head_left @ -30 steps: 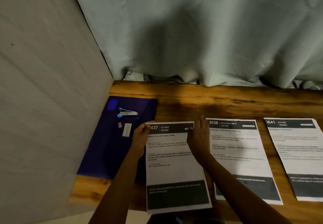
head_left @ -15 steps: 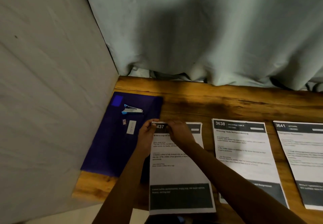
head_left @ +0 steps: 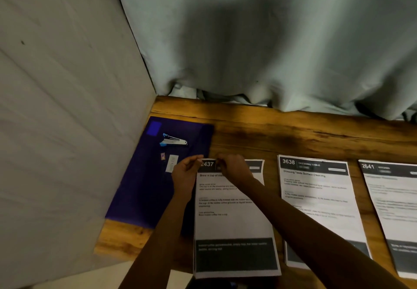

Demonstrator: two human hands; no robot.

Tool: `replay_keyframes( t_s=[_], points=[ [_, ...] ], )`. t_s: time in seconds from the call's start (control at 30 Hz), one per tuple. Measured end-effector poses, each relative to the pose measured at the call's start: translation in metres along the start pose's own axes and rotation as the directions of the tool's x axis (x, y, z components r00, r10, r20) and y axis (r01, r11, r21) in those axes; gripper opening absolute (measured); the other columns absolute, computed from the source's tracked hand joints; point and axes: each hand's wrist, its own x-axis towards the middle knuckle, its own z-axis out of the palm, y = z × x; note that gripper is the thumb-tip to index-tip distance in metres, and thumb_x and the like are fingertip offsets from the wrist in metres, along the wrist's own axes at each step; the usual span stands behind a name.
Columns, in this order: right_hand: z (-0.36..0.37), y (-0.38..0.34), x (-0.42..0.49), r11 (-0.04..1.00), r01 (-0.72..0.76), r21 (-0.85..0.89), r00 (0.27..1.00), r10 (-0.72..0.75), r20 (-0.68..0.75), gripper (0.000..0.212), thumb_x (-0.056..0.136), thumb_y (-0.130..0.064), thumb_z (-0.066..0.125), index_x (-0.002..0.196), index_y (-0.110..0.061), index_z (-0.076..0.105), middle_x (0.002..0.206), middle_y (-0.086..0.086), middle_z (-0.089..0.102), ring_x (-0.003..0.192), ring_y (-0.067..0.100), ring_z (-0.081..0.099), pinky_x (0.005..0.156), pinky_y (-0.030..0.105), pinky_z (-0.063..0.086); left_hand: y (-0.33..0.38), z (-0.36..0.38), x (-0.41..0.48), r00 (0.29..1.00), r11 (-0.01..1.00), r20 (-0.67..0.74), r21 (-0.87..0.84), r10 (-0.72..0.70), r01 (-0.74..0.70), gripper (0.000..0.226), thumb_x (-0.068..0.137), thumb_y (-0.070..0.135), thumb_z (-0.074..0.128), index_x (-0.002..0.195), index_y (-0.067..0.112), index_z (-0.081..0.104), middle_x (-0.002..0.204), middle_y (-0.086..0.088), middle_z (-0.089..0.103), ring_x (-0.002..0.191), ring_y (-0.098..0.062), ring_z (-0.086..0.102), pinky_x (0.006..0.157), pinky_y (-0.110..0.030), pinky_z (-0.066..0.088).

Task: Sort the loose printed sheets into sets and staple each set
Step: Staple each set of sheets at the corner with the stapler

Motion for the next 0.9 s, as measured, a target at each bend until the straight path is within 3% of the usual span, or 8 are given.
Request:
replay_keyframes(
  t_s=[0.1, 0.17, 0.27, 0.47, 0.63, 0.7, 0.8, 0.9],
  points=[
    [-0.004, 0.001, 0.009, 0.993, -0.020, 0.112, 0.999, 0.016, 0.033, 0.022, 0.096, -0.015, 0.048, 0.115, -0.011, 0.059, 0.115, 0.007, 0.062, 0.105, 0.019, 0.059, 0.086, 0.025, 0.047, -0.002, -0.002, 0.005, 0.999, 0.999, -0.036, 0.031, -0.017, 0.018, 0.017, 0.087, 0.007, 0.063, 0.083, 0.022, 0.069, 0.085, 0.001, 0.071, 0.079, -0.014, 0.069, 0.071, -0.028, 0.057],
    [-0.012, 0.000, 0.020, 0.974, -0.019, 0.226, 0.998, 0.031, -0.050, 0.021, 0.096, -0.013, 0.049, 0.114, -0.011, 0.060, 0.113, 0.006, 0.063, 0.103, 0.015, 0.059, 0.083, 0.020, 0.043, -0.005, -0.004, 0.008, 0.998, 0.998, -0.060, 0.056, -0.023, 0.027, 0.018, 0.087, 0.007, 0.063, 0.081, 0.022, 0.068, 0.086, 0.000, 0.071, 0.079, -0.014, 0.068, 0.073, -0.028, 0.056],
    [-0.021, -0.006, 0.049, 0.958, -0.015, 0.286, 0.997, 0.035, -0.063, 0.022, 0.093, -0.012, 0.055, 0.114, -0.011, 0.061, 0.113, 0.005, 0.063, 0.101, 0.013, 0.059, 0.086, 0.021, 0.045, -0.009, -0.008, 0.013, 0.993, 0.997, -0.114, 0.068, -0.033, 0.041, 0.016, 0.087, 0.007, 0.064, 0.081, 0.022, 0.068, 0.085, 0.002, 0.070, 0.079, -0.010, 0.067, 0.074, -0.026, 0.056],
    [-0.008, -0.041, 0.114, 0.982, 0.025, 0.189, 0.991, -0.049, 0.125, 0.047, 0.080, -0.019, 0.073, 0.123, -0.008, 0.056, 0.122, 0.010, 0.059, 0.112, 0.023, 0.056, 0.089, 0.027, 0.045, -0.015, -0.013, 0.019, 0.983, 0.994, -0.160, 0.055, -0.089, 0.099, 0.009, 0.087, 0.009, 0.065, 0.088, 0.016, 0.071, 0.085, 0.001, 0.071, 0.074, -0.005, 0.067, 0.072, -0.024, 0.056],
    [0.016, -0.060, 0.142, 0.994, 0.107, 0.025, 0.978, -0.110, 0.175, 0.064, 0.075, -0.028, 0.078, 0.129, -0.006, 0.050, 0.132, 0.016, 0.049, 0.122, 0.029, 0.046, 0.099, 0.037, 0.043, -0.019, -0.017, 0.022, 0.983, 0.992, -0.152, 0.056, -0.106, 0.116, 0.017, 0.087, 0.012, 0.065, 0.081, 0.026, 0.072, 0.085, 0.001, 0.073, 0.082, -0.017, 0.070, 0.078, -0.036, 0.057],
    [0.025, -0.063, 0.145, 0.988, 0.140, -0.068, 0.978, -0.127, 0.167, 0.059, 0.078, -0.027, 0.075, 0.127, -0.006, 0.050, 0.135, 0.017, 0.044, 0.124, 0.031, 0.044, 0.099, 0.038, 0.041, -0.020, -0.018, 0.023, 0.981, 0.990, -0.155, 0.061, -0.119, 0.130, 0.018, 0.087, 0.013, 0.066, 0.080, 0.028, 0.072, 0.086, -0.001, 0.073, 0.083, -0.020, 0.070, 0.080, -0.040, 0.057],
    [0.029, -0.063, 0.147, 0.973, 0.197, -0.119, 0.976, -0.183, 0.121, 0.036, 0.082, -0.022, 0.070, 0.112, -0.007, 0.056, 0.120, 0.015, 0.052, 0.109, 0.029, 0.053, 0.087, 0.035, 0.046, -0.018, -0.017, 0.021, 0.976, 0.987, -0.167, 0.063, -0.138, 0.150, 0.017, 0.087, 0.012, 0.065, 0.081, 0.027, 0.072, 0.086, -0.001, 0.073, 0.083, -0.020, 0.069, 0.081, -0.041, 0.057],
    [0.023, -0.054, 0.146, 0.978, 0.202, 0.045, 0.977, -0.204, 0.057, 0.021, 0.083, -0.019, 0.068, 0.101, -0.008, 0.061, 0.107, 0.013, 0.057, 0.096, 0.023, 0.055, 0.082, 0.034, 0.047, -0.014, -0.018, 0.018, 0.975, 0.986, -0.161, 0.045, -0.154, 0.163, 0.018, 0.088, 0.009, 0.063, 0.082, 0.025, 0.071, 0.086, 0.000, 0.072, 0.083, -0.018, 0.069, 0.081, -0.039, 0.057]
  ],
)
